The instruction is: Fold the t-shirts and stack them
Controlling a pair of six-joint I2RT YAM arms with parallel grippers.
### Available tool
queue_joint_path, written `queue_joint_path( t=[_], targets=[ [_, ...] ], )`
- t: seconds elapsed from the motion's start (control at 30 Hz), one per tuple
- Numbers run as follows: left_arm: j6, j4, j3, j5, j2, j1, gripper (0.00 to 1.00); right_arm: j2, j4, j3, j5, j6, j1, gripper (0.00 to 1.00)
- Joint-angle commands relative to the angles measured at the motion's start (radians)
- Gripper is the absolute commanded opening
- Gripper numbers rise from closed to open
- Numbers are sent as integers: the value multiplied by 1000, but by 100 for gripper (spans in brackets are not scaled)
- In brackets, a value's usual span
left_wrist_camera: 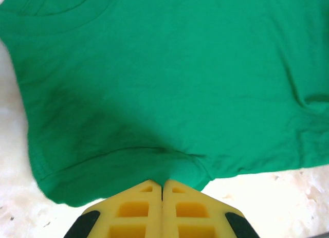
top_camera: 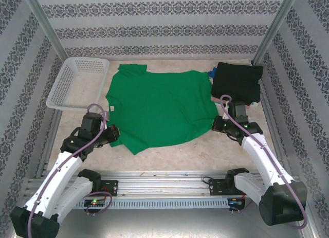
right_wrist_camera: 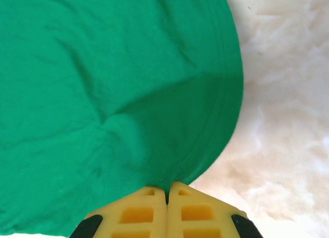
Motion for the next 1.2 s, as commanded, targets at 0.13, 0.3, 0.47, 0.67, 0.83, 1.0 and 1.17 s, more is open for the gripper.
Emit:
queue_joint_path(
  t=[0.13, 0.3, 0.47, 0.67, 0.83, 1.0, 1.17],
  targets=[
    [-177, -98, -85, -122, -170, -11, 0, -113, -68, -20, 95, 34, -9, 4],
    [-96, -120, 16, -238, -86, -9, 0, -134, -74, 16, 72, 44, -5, 0],
    [-31, -81, 116, -252, 94, -4, 0, -69, -101, 29, 129, 62, 45, 0],
    [52, -260, 252, -350, 35, 40, 0, -227, -106, -89, 175, 371, 151, 0],
    [62, -315, 276, -419, -72, 42, 0, -191, -217, -81, 315, 439, 302, 5],
    [44, -305, 213, -346, -63, 42, 0, -133, -258, -73, 455, 501, 376, 11],
    [36, -242, 177, -301, -65, 42, 0, -116, -202, -70, 430, 456, 376, 17]
  ],
)
